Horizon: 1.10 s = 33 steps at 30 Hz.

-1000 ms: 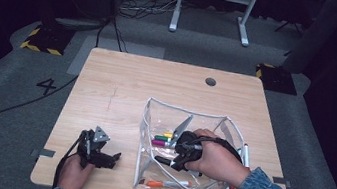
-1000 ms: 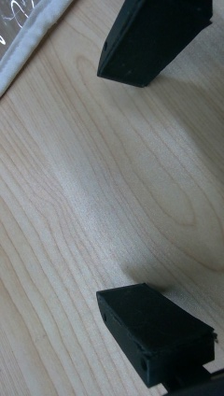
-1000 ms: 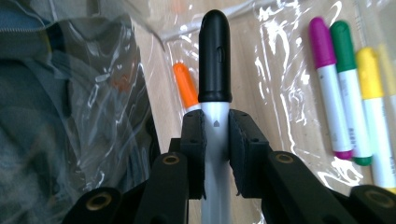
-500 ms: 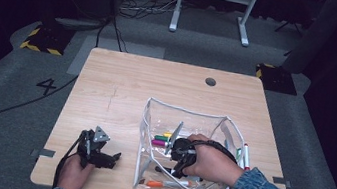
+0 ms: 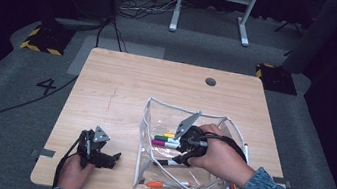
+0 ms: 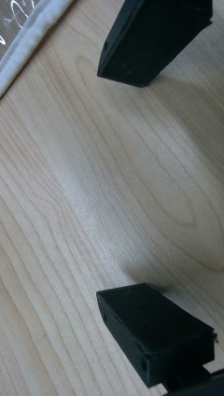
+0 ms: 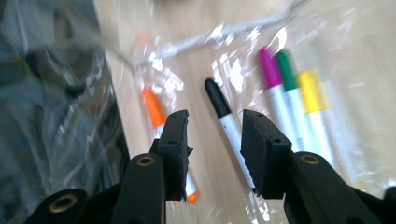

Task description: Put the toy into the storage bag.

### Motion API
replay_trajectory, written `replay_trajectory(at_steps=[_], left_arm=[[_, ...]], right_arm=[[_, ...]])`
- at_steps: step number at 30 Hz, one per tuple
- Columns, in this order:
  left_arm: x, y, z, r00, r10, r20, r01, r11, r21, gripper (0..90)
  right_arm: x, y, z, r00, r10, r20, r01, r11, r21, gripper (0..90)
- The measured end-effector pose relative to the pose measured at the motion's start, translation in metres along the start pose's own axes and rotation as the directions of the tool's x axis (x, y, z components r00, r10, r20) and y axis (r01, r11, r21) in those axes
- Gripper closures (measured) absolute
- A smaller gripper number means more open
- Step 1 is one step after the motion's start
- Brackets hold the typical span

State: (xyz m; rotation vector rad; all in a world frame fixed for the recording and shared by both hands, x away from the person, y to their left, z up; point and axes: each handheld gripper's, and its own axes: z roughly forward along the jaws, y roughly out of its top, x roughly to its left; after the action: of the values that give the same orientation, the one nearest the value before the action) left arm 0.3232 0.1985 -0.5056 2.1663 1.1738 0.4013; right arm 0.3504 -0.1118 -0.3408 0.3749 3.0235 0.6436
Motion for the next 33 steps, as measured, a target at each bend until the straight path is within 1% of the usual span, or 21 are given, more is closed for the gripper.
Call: replay_trajectory(at_steps=[1,3,5,6,7,8,10,11,12,13,17,20,21,22,23,26,27,28,30,33], left_arm=[[0.0,0.0,0.0,1.0,0.0,0.001,0.0,1.0,0.0,0.0],[0.0,0.0,0.0,1.0,0.0,0.0,0.0,1.0,0.0,0.0],[0.0,0.0,0.0,1.0,0.0,0.0,0.0,1.0,0.0,0.0],[0.0,0.0,0.0,1.0,0.0,0.0,0.0,1.0,0.0,0.0],[0.0,0.0,0.0,1.0,0.0,0.0,0.0,1.0,0.0,0.0],[0.0,0.0,0.0,1.0,0.0,0.0,0.0,1.0,0.0,0.0],[0.0,0.0,0.0,1.0,0.0,0.0,0.0,1.0,0.0,0.0],[0.0,0.0,0.0,1.0,0.0,0.0,0.0,1.0,0.0,0.0],[0.0,0.0,0.0,1.0,0.0,0.0,0.0,1.0,0.0,0.0],[0.0,0.0,0.0,1.0,0.0,0.0,0.0,1.0,0.0,0.0],[0.0,0.0,0.0,1.0,0.0,0.0,0.0,1.0,0.0,0.0],[0.0,0.0,0.0,1.0,0.001,0.0,-0.001,1.0,0.001,0.0],[0.0,0.0,0.0,1.0,0.001,0.0,-0.001,1.0,0.001,0.0],[0.0,0.0,0.0,1.0,0.0,0.0,0.0,1.0,0.0,0.0],[0.0,0.0,0.0,1.0,0.0,0.0,0.0,1.0,0.0,0.0],[0.0,0.0,0.0,1.0,0.0,0.0,0.0,1.0,0.0,0.0],[0.0,0.0,0.0,1.0,0.0,0.0,0.0,1.0,0.001,0.0],[0.0,0.0,0.0,1.0,0.0,0.0,0.0,1.0,0.0,0.0],[0.0,0.0,0.0,1.0,0.0,0.0,0.0,1.0,0.0,0.0],[0.0,0.0,0.0,1.0,0.0,0.0,0.0,1.0,0.0,0.0]], right_arm=[[0.0,0.0,-0.008,0.9997,0.012,0.019,-0.012,0.999,-0.032,64.5],[-0.001,0.001,-0.023,0.9981,0.033,0.051,-0.03,0.997,-0.068,64.0],[-0.003,-0.002,-0.038,0.9957,0.064,0.068,-0.056,0.992,-0.112,62.6],[-0.004,-0.005,-0.045,0.9936,0.081,0.078,-0.071,0.989,-0.126,61.2],[-0.004,-0.005,-0.045,0.9936,0.081,0.078,-0.071,0.989,-0.126,61.2],[-0.007,-0.013,-0.058,0.9879,0.121,0.097,-0.103,0.98,-0.169,60.4],[-0.01,-0.022,-0.067,0.9834,0.146,0.107,-0.124,0.975,-0.186,60.0],[-0.012,-0.029,-0.072,0.9794,0.167,0.113,-0.142,0.969,-0.2,59.5],[-0.015,-0.036,-0.078,0.9736,0.198,0.115,-0.17,0.961,-0.216,59.4],[-0.017,-0.041,-0.081,0.9713,0.208,0.116,-0.179,0.959,-0.222,59.4],[-0.027,-0.069,-0.094,0.9509,0.281,0.13,-0.242,0.937,-0.251,59.2],[-0.033,-0.088,-0.104,0.9313,0.334,0.146,-0.287,0.919,-0.271,59.4],[-0.033,-0.088,-0.104,0.9313,0.334,0.146,-0.287,0.919,-0.271,59.4],[-0.037,-0.102,-0.111,0.9159,0.37,0.157,-0.316,0.905,-0.286,59.4],[-0.039,-0.106,-0.113,0.9122,0.377,0.159,-0.323,0.901,-0.289,59.4],[-0.043,-0.122,-0.12,0.8906,0.418,0.179,-0.352,0.883,-0.309,59.3],[-0.044,-0.129,-0.122,0.8823,0.433,0.184,-0.364,0.876,-0.317,59.3],[-0.045,-0.133,-0.123,0.8768,0.441,0.191,-0.368,0.871,-0.324,59.3],[-0.047,-0.143,-0.124,0.8606,0.467,0.203,-0.387,0.859,-0.336,59.1],[-0.05,-0.158,-0.123,0.844,0.491,0.216,-0.405,0.847,-0.343,58.8]])
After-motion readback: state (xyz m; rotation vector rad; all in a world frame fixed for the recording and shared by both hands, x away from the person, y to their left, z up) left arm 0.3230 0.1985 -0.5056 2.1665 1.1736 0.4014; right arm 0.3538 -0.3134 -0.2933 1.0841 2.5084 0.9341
